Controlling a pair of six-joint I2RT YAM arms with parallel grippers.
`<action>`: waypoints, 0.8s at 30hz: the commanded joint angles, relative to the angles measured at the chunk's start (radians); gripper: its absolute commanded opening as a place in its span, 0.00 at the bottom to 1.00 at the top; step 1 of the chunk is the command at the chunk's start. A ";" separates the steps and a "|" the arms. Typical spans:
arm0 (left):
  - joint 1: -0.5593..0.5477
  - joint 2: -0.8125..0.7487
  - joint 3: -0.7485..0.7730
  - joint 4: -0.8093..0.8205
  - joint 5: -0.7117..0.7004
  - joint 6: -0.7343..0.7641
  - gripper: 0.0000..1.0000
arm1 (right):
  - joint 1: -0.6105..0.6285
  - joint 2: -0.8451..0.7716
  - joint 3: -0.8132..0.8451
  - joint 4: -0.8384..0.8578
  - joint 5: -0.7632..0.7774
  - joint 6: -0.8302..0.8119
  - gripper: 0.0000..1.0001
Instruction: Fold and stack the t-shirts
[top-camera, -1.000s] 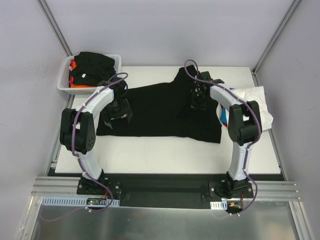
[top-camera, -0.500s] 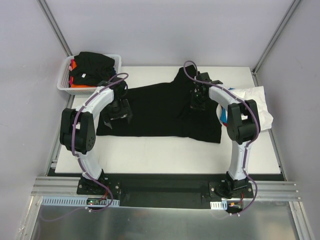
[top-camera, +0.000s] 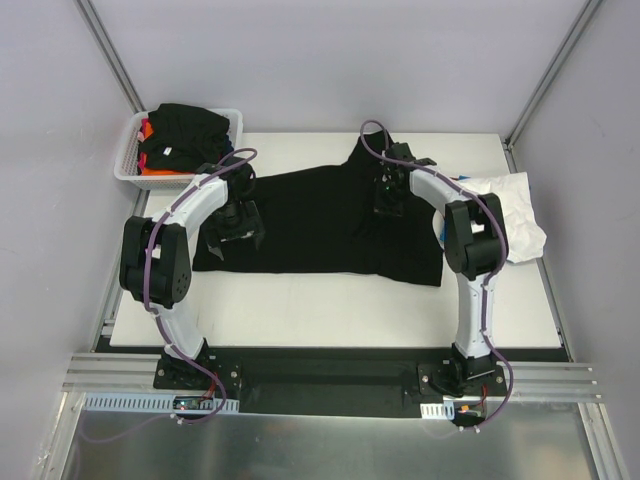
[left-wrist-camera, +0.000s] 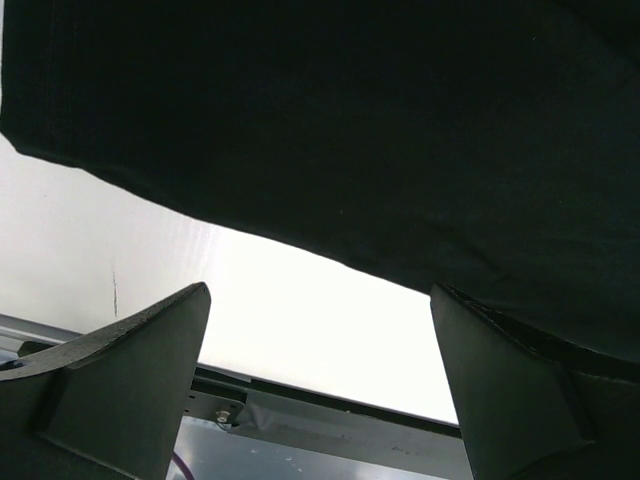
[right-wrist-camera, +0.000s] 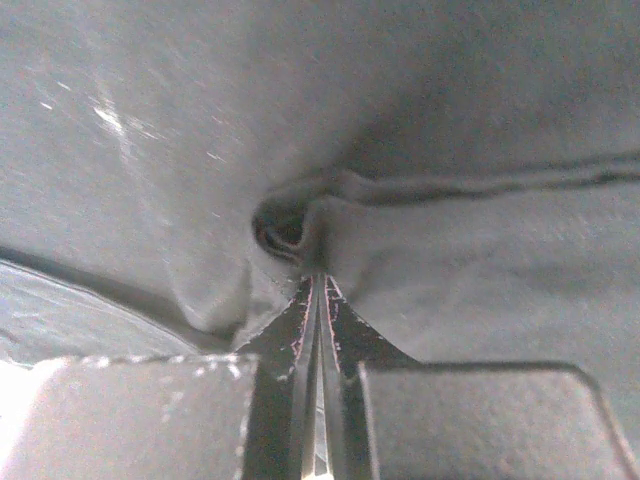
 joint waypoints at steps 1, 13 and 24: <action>-0.013 -0.044 0.000 -0.022 -0.007 0.005 0.93 | 0.027 0.023 0.087 -0.002 -0.024 0.018 0.01; -0.013 -0.042 0.000 -0.022 0.004 -0.010 0.93 | 0.059 0.134 0.192 -0.054 -0.053 0.025 0.01; -0.021 0.013 0.069 -0.011 0.033 -0.018 0.93 | 0.030 -0.178 -0.047 -0.115 0.082 -0.034 0.01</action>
